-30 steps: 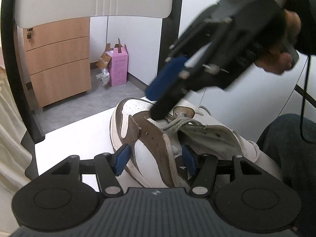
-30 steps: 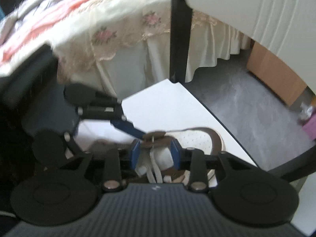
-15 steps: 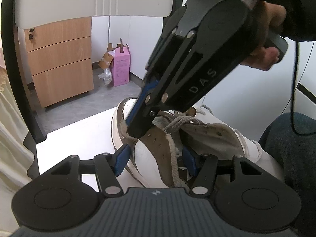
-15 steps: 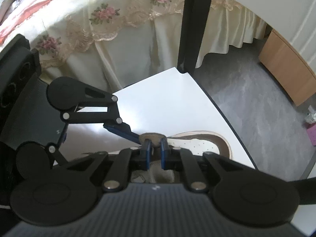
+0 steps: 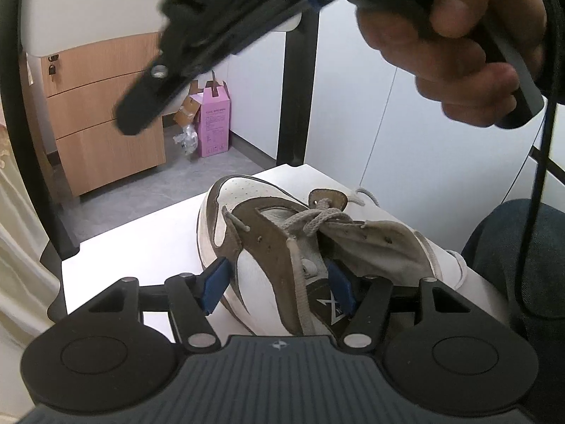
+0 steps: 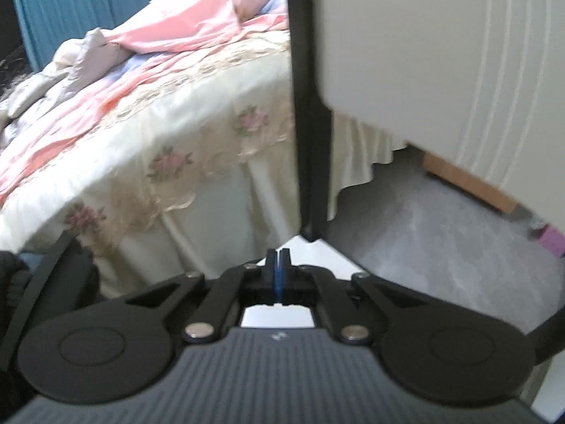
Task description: Lace up shoes with both hands
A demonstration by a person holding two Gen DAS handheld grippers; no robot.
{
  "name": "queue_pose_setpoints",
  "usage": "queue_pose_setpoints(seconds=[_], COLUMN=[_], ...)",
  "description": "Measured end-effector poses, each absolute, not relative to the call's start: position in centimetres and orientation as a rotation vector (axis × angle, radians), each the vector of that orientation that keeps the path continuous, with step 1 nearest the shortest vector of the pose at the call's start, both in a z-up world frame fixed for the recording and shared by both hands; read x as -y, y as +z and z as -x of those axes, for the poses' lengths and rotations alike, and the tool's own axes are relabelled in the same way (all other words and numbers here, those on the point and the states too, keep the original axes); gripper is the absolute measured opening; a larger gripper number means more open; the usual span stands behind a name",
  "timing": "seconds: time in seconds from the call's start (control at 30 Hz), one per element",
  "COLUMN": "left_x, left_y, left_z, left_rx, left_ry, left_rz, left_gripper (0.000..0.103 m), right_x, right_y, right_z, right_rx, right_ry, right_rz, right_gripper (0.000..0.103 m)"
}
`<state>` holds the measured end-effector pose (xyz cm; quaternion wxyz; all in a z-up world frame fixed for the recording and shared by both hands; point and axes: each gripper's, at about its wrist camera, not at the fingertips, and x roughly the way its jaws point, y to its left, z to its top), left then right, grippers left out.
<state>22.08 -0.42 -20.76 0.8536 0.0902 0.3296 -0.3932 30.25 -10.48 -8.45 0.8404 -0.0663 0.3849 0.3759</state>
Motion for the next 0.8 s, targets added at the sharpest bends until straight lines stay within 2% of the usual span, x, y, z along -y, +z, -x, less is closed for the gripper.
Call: queue_pose_setpoints(seconds=[0.2,0.23,0.33,0.77,0.8], left_x=[0.5,0.5,0.4,0.5,0.5], left_y=[-20.6,-20.6,-20.6,-20.6,-20.6], left_z=[-21.9,-21.9,-21.9,-21.7,-21.7], left_rx=[-0.697,-0.697,-0.698,-0.700,-0.698], left_ry=[-0.825,-0.825,-0.823,-0.815,-0.815], left_rz=[-0.188,-0.188,-0.186,-0.194,-0.195], left_gripper=[0.065,0.065,0.065,0.066,0.066], right_x=[12.0,12.3,12.5,10.8,10.8], right_y=[-9.8,-10.3,-11.3,-13.4,-13.3], right_z=[-30.2,-30.2,-29.9,-28.4,-28.3], right_rx=[-0.935,-0.962,-1.004,-0.935,-0.935], right_ry=[0.801,0.804,0.840,0.867,0.863], right_rz=[0.272,0.282,0.303,0.386,0.381], right_gripper=[0.007,0.014,0.023,0.009,0.005])
